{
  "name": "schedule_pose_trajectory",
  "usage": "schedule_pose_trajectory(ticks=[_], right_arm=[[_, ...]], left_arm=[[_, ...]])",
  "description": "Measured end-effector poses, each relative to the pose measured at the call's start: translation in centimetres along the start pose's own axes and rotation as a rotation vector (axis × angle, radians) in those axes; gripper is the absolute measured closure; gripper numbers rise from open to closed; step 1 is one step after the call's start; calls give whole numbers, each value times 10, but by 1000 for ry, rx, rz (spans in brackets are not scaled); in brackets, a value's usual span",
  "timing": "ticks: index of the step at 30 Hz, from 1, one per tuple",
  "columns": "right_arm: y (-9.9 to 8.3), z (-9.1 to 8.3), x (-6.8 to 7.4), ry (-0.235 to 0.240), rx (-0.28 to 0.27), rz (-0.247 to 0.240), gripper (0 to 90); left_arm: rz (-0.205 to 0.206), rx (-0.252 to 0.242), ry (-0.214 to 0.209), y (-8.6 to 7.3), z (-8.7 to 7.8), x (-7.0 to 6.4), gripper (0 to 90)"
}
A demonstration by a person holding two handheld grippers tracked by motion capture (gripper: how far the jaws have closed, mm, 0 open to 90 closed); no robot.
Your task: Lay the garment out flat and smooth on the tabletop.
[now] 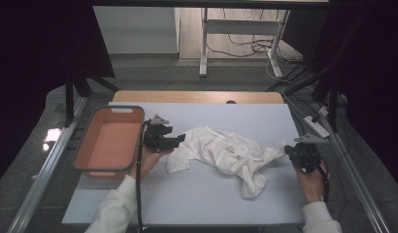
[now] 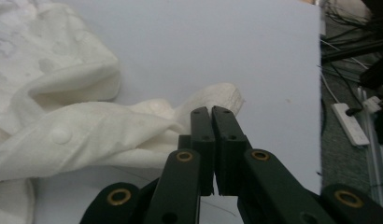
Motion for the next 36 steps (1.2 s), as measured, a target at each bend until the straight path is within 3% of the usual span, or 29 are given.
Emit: schedule_pose_trajectory(ticks=[4,7,10,12,18,22,30,32,34,36], right_arm=[[-1,-3,-2,-15,-5,3,787],[2,-7,-2,-21,-32,14,617],[8,-11,1,31,-51,41,532],[11,-11,8,74,-50,28,501],[4,8,26,125,58,-9,463],[-2,25,32,138,107,-1,459],[0,49,34,157,141,17,471],[-3,51,37,149,149,-11,524],[-2,49,38,153,148,-32,663],[-3,47,38,160,153,-33,740]], left_arm=[[-2,-3,1,0,-1,1,344],[-2,-1,1,0,0,1,344],[0,3,-2,0,1,0,343],[0,4,-2,0,2,0,343],[1,6,-3,0,2,0,343],[-2,11,-7,-1,4,0,343],[-8,5,-7,-1,3,0,343],[-10,6,-7,-1,4,1,343],[-12,9,-9,-2,4,1,343],[-9,11,-8,-2,4,0,343]])
Point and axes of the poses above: each handheld gripper's, and its own axes: z roughly forward along the jaws, y roughly out of its top, x roughly to its left, the point moved 4 cm from there along z, roughly forward along the jaws, and after that the axes turned 14 degrees about -y, right-handed, at the moved point
